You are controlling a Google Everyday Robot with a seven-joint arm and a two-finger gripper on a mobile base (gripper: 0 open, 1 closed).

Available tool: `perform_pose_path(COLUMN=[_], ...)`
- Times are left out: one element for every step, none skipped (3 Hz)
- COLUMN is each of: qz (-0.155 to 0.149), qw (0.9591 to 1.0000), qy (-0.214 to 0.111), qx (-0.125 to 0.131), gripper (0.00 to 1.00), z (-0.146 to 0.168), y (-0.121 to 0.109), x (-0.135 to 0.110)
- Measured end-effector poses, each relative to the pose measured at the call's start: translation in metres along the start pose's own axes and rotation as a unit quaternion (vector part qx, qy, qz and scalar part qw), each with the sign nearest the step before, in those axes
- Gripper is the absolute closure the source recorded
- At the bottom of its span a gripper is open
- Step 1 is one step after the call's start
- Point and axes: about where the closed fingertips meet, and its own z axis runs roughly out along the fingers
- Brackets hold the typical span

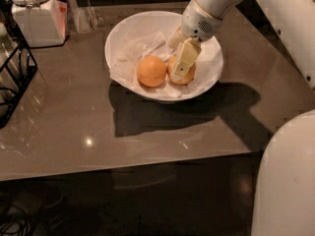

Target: Pick orange from white bowl

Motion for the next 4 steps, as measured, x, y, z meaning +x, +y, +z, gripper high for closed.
perform_pose_path(qz=[0.003, 0.01, 0.022, 0.039], qw=[1.0, 0.9999, 0.9997, 0.9989], qy=[0.006, 0.003, -0.001, -0.004], qx=[0.001, -0.004, -0.015, -0.026], gripper=[0.15, 0.15, 0.16, 0.16], z=[-0.001, 0.004, 0.014, 0.023], y=[-0.004, -0.007, -0.007, -0.004], x=[0.002, 0.005, 0.011, 0.021])
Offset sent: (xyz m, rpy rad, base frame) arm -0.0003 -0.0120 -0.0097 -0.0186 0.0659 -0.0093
